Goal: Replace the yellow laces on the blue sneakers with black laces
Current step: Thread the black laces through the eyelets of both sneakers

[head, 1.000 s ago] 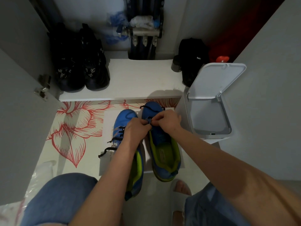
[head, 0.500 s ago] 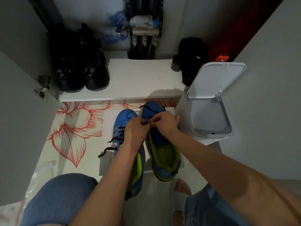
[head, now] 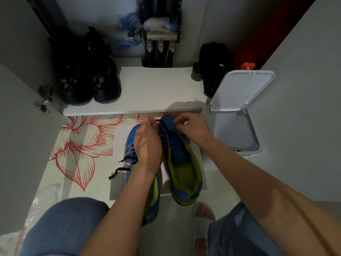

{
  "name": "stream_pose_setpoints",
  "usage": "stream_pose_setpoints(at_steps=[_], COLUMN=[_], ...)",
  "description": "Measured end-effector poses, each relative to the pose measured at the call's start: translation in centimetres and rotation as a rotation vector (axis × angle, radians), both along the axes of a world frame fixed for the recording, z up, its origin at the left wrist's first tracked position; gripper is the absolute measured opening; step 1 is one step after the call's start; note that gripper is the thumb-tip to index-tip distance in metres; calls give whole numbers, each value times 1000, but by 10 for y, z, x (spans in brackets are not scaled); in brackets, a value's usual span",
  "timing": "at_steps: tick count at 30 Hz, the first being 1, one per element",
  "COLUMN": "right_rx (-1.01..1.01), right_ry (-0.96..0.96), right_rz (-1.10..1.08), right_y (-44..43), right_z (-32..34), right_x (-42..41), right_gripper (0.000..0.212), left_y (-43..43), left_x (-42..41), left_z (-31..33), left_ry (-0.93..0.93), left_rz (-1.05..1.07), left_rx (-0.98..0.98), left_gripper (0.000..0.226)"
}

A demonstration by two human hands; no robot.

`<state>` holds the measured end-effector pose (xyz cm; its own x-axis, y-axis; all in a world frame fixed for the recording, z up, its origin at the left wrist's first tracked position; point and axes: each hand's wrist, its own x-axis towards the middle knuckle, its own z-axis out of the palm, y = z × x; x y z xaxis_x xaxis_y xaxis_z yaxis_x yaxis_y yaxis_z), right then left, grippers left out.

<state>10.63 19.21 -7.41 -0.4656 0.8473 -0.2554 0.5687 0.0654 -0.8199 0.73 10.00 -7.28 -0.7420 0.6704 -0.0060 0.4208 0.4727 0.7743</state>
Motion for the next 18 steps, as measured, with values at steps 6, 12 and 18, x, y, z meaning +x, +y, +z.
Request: stream_pose_setpoints(at_steps=[6, 12, 18], right_rx=[-118, -233, -291], right_ry=[94, 259, 569], right_rz=[324, 136, -7], right_y=[-7, -4, 2], right_z=[28, 28, 52], right_x=[-1, -2, -8], right_gripper=[10, 7, 7], left_y=[10, 10, 9], left_x=[-1, -2, -7], left_z=[35, 27, -5], left_ry=[-151, -375, -225], left_rz=[-90, -183, -160], left_rx=[376, 367, -186], left_gripper=[8, 20, 30])
